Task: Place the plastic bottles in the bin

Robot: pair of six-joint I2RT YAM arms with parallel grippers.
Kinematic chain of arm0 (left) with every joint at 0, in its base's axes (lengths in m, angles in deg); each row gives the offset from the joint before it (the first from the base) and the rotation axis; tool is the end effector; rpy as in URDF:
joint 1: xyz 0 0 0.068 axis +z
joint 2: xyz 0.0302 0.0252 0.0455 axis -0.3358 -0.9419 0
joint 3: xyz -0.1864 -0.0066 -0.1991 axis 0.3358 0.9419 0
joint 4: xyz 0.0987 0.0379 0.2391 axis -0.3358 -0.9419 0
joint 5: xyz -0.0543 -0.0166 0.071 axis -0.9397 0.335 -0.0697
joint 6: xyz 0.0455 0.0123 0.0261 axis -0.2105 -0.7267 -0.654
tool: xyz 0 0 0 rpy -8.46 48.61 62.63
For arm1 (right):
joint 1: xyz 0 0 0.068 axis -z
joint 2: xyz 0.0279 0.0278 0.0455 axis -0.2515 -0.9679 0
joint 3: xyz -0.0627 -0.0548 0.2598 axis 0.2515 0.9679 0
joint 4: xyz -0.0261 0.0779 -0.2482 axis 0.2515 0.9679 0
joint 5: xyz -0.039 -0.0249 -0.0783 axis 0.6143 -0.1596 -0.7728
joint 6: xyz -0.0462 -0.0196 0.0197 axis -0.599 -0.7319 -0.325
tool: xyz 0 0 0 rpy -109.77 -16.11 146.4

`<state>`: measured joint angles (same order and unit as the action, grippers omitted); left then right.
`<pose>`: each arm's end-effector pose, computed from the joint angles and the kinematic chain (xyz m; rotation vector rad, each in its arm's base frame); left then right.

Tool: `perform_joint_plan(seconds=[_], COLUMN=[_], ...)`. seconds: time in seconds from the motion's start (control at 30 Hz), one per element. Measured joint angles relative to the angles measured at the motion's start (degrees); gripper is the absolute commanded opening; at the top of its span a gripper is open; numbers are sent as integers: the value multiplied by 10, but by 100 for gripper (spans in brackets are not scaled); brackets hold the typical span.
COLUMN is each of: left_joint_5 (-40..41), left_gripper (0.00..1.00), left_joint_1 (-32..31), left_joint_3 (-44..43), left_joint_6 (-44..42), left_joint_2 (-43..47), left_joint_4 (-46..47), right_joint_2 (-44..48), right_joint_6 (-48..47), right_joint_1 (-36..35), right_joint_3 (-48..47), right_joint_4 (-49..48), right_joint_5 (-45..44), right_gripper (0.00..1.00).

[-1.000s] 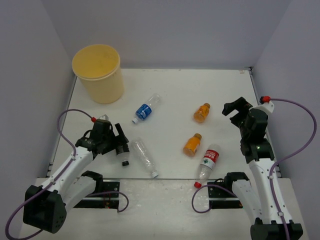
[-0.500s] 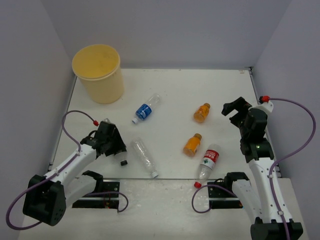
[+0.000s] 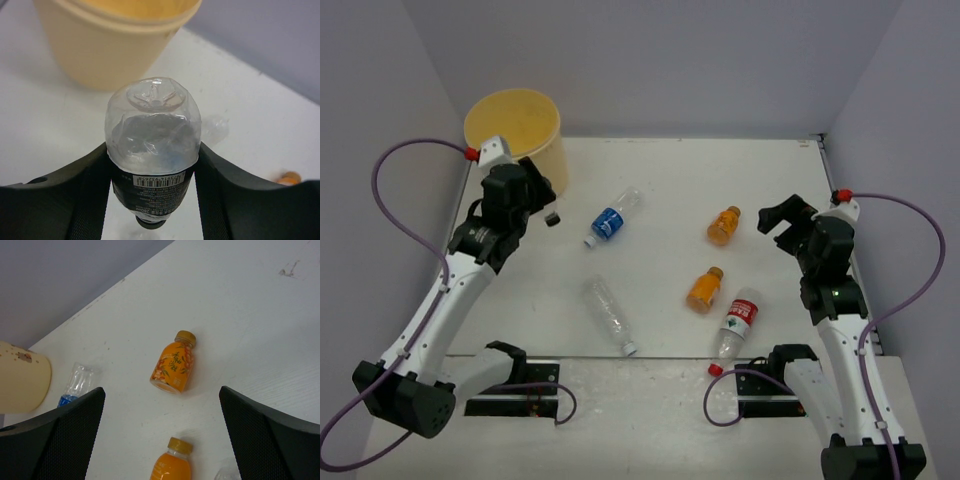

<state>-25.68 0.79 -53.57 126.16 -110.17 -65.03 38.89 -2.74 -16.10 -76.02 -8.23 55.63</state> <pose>0.2234 -0.0612 0.3601 -0.5845 1.9306 -0.2155 0.1689 0.0024 0.3173 0.5861 1.7995 0.3790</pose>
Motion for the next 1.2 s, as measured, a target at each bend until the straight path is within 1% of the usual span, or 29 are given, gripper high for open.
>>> perform_joint_plan(seconds=[0.07,0.13,0.17,0.2,0.27,0.33,0.4,0.47,0.5,0.53,0.6,0.7,0.97,1.2], left_joint_5=[21,35,41,42,40,38,39,46,52,60,73,84,92,62], left_gripper=[13,17,22,21,19,19,21,25,31,47,74,100,100,100], left_joint_1=[1,5,9,18,47,80,108,128,133,138,141,140,140,139], left_joint_3=[-52,-106,-134,-168,-248,-300,-326,-349,-363,-380,-411,-431,-460,-459], left_joint_6=[-26,-51,-64,-72,-83,-90,-94,-100,-103,-105,-108,-116,-128,-133], left_joint_2=[-30,-72,-98,-130,-202,-264,-309,-349,-368,-388,-423,-451,-461,-438], left_joint_4=[38,72,84,93,109,140,153,160,162,163,165,164,156,148], right_joint_2=[-3,-8,-12,-15,-19,-23,-24,-26,-27,-30,-35,-40,-42,-49], right_joint_6=[-2,-5,-7,-9,-12,-14,-15,-17,-18,-19,-20,-21,-21,-21], right_joint_1=[0,0,0,0,0,0,0,0,0,0,0,0,0,0], right_joint_3=[0,-2,-3,-3,-4,-4,-4,-4,-4,-5,-6,-7,-8,-8], right_joint_4=[0,-1,-2,-2,-3,-4,-4,-4,-4,-4,-4,-4,-4,-4], right_joint_5=[14,27,35,43,55,64,71,75,76,76,76,76,73,71], right_gripper=[99,99,99,99,99,99,99,99,99,99,99,99,99,99])
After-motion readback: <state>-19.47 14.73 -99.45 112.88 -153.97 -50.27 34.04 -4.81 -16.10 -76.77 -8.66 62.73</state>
